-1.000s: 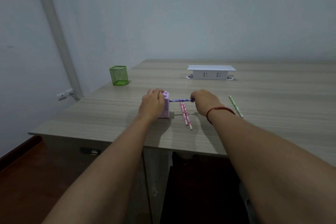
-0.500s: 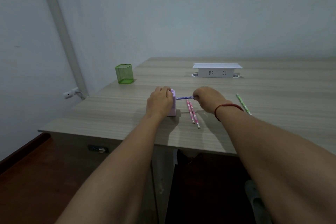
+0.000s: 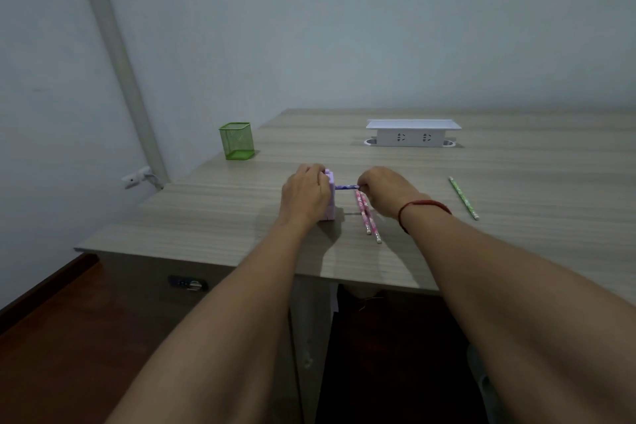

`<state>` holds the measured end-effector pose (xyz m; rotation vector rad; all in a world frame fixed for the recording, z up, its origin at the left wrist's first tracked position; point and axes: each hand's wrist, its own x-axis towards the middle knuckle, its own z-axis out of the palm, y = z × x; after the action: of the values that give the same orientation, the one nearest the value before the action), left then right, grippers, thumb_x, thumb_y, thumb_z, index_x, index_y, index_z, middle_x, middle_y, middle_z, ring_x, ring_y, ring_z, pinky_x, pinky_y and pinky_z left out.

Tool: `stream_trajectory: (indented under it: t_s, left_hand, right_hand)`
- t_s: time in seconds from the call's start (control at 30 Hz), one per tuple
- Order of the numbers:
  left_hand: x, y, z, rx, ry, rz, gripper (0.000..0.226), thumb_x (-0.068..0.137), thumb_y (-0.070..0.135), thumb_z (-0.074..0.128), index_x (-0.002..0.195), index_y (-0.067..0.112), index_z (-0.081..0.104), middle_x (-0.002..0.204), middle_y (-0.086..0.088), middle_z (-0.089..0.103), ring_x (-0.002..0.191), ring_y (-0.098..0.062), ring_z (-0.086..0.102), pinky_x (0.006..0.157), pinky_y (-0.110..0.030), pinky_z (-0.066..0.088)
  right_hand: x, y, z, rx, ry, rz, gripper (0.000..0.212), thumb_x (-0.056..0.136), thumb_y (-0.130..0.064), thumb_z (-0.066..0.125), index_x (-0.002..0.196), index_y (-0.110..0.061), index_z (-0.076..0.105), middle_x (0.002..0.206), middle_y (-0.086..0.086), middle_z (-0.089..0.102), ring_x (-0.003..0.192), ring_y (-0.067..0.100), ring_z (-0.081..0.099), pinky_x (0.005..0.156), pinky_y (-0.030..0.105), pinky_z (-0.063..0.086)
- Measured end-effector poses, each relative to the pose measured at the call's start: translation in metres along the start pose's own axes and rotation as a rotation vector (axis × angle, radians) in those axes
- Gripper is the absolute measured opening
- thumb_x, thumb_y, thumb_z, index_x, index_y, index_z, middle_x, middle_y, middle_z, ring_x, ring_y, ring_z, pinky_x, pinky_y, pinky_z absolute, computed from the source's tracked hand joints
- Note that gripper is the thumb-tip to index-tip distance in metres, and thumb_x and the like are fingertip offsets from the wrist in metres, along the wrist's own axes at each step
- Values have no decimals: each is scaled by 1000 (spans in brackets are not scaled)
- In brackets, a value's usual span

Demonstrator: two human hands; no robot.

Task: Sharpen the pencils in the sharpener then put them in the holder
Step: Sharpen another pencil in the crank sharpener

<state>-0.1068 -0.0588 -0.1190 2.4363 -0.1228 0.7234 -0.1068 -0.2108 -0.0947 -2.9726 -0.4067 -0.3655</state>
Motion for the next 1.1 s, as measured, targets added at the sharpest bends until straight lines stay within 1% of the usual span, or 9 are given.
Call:
stream_trajectory:
  t_s: [0.17,0.3,0.4,0.5,0.6,0.73,0.8,0.9,1.1]
  left_hand:
    - [2,-2,-1,-124,-15,18,32,98,11,36,116,2,62,120,-18,61,114,-30,52,98,-36,39]
    - [-4,-10,-7,-216,-30,16,40,102,23,33,137,8,46,143,-11,47,133,-24,42,112,-35,31]
    - [-9,-22,-15,-279,38,-66,46,103,29,28,143,10,38,150,-8,40,138,-21,36,114,-33,27]
    - [-14,-34,-22,-277,49,-139,45,103,29,26,141,10,40,145,-11,46,133,-25,43,111,-38,36]
    - [-23,-44,-24,-243,-15,-186,44,102,27,27,143,13,37,145,-13,45,132,-27,44,108,-38,36]
    - [-33,-52,-26,-150,-180,-139,51,96,11,36,146,11,29,146,-16,42,134,-29,42,110,-38,35]
    - [-36,-54,-29,-104,-233,-78,48,93,7,41,140,11,38,136,-16,52,125,-30,51,104,-39,43]
    - [-36,-56,-31,-11,-285,-30,26,92,10,47,116,10,57,116,-13,65,104,-29,61,89,-39,50]
    - [-35,-60,-37,136,-309,34,21,95,14,46,95,8,66,103,-15,70,94,-29,63,83,-39,51]
  right_hand:
    - [-3,-6,3,-62,16,-19,31,96,0,46,120,-10,62,117,13,60,107,30,59,91,39,49]
    - [-6,-13,8,-123,62,-50,40,92,3,47,128,-12,52,123,11,56,112,30,56,91,38,45]
    - [-7,-20,6,-72,56,-64,56,87,5,53,139,-12,41,132,12,51,116,31,55,93,38,45]
    - [-9,-29,1,9,23,-111,81,82,2,63,150,-16,24,143,12,40,118,32,54,96,39,44]
    - [-9,-42,-3,67,-2,-150,95,78,-7,72,153,-19,15,152,8,27,122,35,53,97,43,44]
    - [-9,-61,-2,47,-53,-177,91,81,-21,71,153,-23,15,160,3,13,129,36,48,102,49,44]
    - [-8,-70,2,30,-62,-179,90,81,-27,72,152,-23,17,159,3,13,129,36,47,102,50,44]
    - [-4,-81,9,-31,-53,-133,86,82,-26,72,150,-22,19,159,5,13,131,36,45,101,50,44]
    - [5,-92,12,-97,-72,-29,85,85,-26,69,152,-16,17,159,10,12,142,32,31,104,52,42]
